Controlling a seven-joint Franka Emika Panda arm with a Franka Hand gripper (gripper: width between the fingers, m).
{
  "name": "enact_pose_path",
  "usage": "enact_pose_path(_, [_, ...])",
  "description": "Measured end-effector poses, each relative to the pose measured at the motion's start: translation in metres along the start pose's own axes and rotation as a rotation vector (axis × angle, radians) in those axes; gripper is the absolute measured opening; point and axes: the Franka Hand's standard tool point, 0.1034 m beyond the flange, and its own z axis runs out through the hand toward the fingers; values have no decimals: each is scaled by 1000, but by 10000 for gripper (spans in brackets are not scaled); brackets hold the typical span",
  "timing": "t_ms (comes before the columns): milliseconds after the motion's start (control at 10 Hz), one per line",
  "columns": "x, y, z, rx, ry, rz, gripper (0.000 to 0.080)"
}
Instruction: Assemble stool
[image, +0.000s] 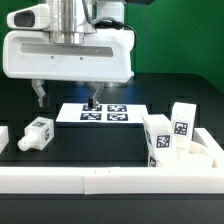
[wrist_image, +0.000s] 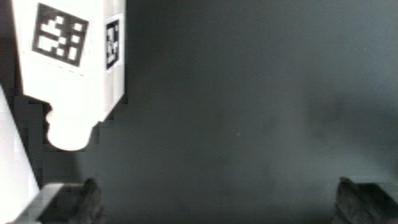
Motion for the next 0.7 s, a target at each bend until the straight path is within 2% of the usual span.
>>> enact_pose_path(300, [-23, 57, 13, 10, -56, 24, 649])
enact_pose_path(400, [-30, 70, 18, 6, -65, 42, 649])
enact_pose_path(500, [-39, 73, 26, 2, -84, 52, 649])
enact_pose_path(700, [-45, 59, 43, -5, -104, 50, 649])
